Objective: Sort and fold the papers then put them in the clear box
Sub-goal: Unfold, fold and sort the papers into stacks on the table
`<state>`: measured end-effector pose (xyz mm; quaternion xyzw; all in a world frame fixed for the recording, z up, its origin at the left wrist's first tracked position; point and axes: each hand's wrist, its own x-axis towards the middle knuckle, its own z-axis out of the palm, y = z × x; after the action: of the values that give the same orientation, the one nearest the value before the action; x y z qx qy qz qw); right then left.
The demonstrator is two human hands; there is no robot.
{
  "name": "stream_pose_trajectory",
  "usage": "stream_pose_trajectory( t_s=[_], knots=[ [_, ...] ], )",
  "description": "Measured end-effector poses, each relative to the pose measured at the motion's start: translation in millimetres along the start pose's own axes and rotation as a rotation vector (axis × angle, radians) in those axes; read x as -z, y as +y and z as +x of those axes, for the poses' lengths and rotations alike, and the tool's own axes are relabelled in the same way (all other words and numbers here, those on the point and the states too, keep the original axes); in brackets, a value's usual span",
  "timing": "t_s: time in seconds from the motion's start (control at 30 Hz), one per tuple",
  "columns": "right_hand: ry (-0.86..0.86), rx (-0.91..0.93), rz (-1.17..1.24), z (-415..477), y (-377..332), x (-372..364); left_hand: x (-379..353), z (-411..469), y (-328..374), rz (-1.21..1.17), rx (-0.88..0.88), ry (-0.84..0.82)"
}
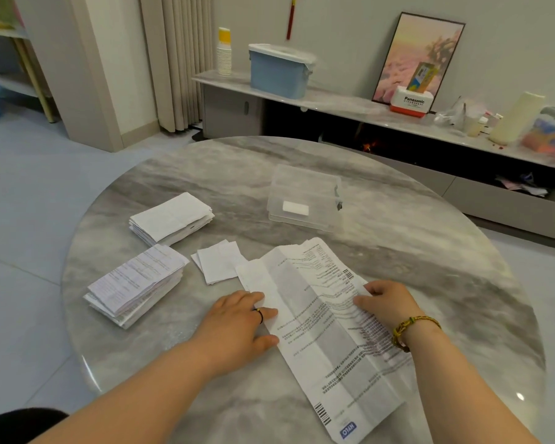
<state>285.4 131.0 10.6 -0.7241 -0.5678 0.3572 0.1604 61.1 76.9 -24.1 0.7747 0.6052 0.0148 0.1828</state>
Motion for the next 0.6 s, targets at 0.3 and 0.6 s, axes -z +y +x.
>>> stream_pose_trajectory(
  t_s=[0.3, 0.6],
  knots=[
    [0.06, 0.096, 0.256, -17.3, -3.2, 24.4, 18.8, 5.4, 0.0, -0.771, 0.179, 0.317],
    [-0.04, 0.125, 0.673, -23.2, -8.3, 21.6, 34.7, 8.1, -1.2, -1.263, 0.262, 0.069]
  ],
)
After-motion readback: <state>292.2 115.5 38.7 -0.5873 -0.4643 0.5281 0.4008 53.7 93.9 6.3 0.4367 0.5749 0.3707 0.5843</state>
